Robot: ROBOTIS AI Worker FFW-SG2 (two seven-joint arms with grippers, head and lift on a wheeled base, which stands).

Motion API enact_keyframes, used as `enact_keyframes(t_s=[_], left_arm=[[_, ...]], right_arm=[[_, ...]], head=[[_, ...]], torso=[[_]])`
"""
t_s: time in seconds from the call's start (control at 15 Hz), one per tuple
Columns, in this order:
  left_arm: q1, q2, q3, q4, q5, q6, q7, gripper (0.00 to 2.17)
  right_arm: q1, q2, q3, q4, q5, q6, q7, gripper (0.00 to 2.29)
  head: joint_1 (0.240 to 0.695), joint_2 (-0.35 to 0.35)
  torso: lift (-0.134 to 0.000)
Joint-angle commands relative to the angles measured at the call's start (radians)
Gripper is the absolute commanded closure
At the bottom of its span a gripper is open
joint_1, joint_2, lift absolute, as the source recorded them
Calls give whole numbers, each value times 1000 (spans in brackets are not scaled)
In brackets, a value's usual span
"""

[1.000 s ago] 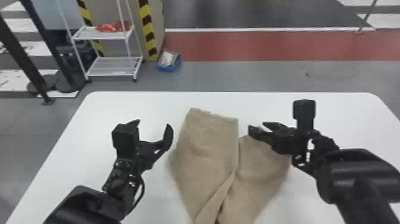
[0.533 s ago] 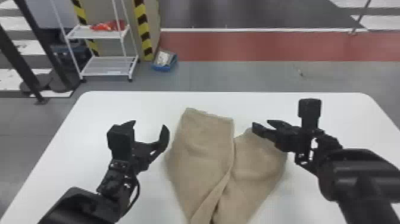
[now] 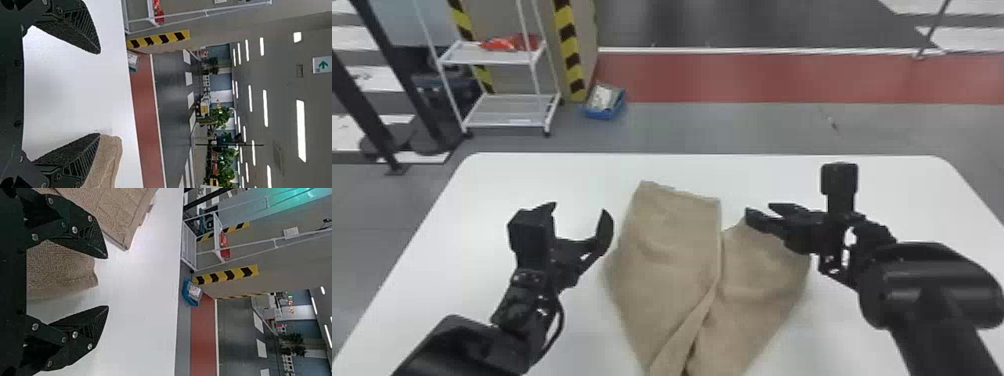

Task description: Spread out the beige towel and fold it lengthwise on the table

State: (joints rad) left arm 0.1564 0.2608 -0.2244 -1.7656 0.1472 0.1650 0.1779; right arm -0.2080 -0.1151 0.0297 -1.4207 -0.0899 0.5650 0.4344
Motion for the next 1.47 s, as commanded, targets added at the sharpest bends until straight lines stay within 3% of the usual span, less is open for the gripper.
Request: enact_keyframes(t_s=[0.0,0.07,0.2,0.4,0.6,0.73,1.0,1.13,1.27,1.4], left_arm=[[-1,0,-1,0,0,0,-1,151],[-1,0,-3,0,0,0,-1,151],[-9,-2,-9,2,0,0,-1,151],[-11,-3,-12,2,-1,0,-1,151],[-11,-3,-9,8,-1,0,-1,151],[-9,-2,-9,9,-1,0,-1,151],[-5,0,-7,9,-3,0,-1,151],[-5,0,-7,11,-5,0,-1,151],[-8,-2,-10,17,-3,-6,-3,151],[-21,-8,-20,31,-3,-9,-11,151]], right_arm=[[-1,0,6,0,10,45,10,508],[-1,0,4,0,19,57,23,518],[-1,0,6,-1,24,72,27,1089],[16,0,4,-10,16,63,27,1679],[41,0,-2,-40,15,23,27,1693],[90,0,-27,-129,-17,-75,21,1781],[182,-9,-215,-284,-245,-308,6,1781],[216,-44,-332,-284,-349,-406,-13,1781],[236,-81,-401,-215,-303,-366,-29,1781],[265,-100,-390,-182,-186,-247,-20,1777]], head=[[695,26],[695,28],[695,29],[695,26],[695,25],[695,25],[695,10],[695,-33],[695,-92],[695,-180]], torso=[[-124],[-124],[-124],[-124],[-124],[-124],[-124],[-124],[-124],[-124]])
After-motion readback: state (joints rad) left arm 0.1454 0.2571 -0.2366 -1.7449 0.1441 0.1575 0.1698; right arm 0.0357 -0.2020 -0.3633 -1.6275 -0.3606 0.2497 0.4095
